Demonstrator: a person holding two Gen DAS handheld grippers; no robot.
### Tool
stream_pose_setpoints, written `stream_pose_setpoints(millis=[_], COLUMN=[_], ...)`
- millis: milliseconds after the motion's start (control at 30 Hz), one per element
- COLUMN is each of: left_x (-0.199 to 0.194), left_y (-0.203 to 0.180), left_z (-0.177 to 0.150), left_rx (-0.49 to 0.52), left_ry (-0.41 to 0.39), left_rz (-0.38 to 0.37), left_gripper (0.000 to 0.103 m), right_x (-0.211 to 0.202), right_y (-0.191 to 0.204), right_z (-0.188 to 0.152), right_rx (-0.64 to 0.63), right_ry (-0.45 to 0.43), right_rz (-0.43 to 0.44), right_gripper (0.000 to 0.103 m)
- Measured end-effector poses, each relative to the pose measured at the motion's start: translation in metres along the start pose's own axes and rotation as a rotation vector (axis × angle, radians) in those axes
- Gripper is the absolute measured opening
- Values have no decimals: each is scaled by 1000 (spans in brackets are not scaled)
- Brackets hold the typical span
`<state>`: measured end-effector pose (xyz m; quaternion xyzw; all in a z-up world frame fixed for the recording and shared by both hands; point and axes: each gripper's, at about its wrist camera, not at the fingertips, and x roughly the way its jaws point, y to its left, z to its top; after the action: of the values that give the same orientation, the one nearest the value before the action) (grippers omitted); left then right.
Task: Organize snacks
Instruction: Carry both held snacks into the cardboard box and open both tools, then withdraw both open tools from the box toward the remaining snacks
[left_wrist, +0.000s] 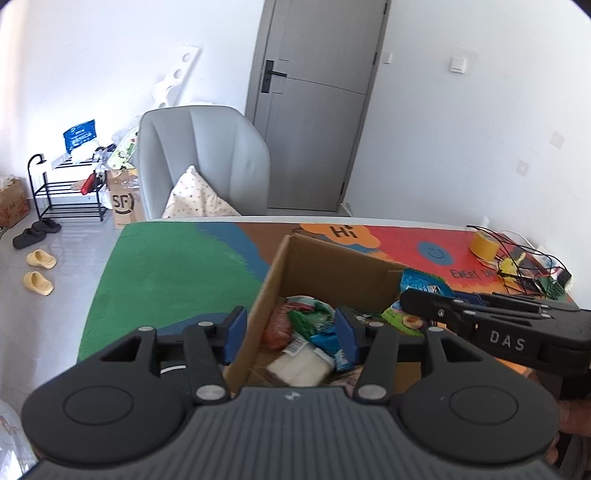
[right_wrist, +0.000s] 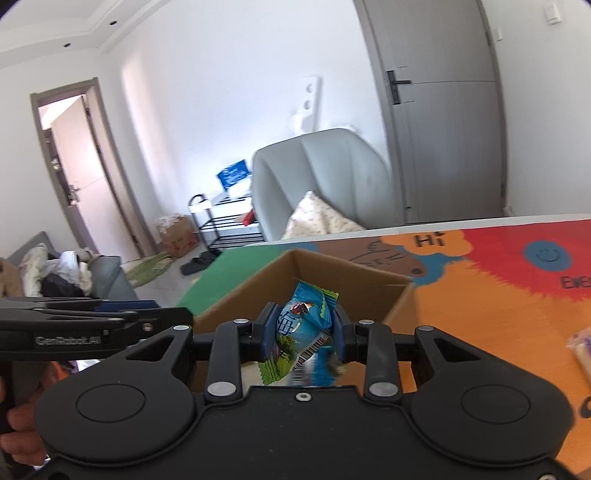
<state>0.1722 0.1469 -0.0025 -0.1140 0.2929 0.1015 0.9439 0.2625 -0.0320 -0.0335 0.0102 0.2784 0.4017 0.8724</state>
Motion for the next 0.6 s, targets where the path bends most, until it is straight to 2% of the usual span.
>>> stream_pose_setpoints(millis=[100, 333, 433, 500, 600], left_x=[-2, -7, -9, -11, -12], left_y=[5, 21, 27, 31, 34], left_z=[0, -1, -2, -2, -3], left_rx=[-10, -33, -47, -58, -70], left_ry=[-8, -12, -12, -16, -21], left_rz=[12, 40, 56, 71, 77], left_gripper=[59, 62, 65, 68, 74], right_x=[4, 18, 22, 23, 20], right_y=[11, 28, 34, 34, 27], right_z=[0, 3, 2, 2, 1], right_rx=[-20, -22, -5, 5, 26], right_ry=[6, 31, 46, 46, 46], right_rz=[25, 83, 151, 154, 136], right_gripper=[32, 32, 34, 45, 49])
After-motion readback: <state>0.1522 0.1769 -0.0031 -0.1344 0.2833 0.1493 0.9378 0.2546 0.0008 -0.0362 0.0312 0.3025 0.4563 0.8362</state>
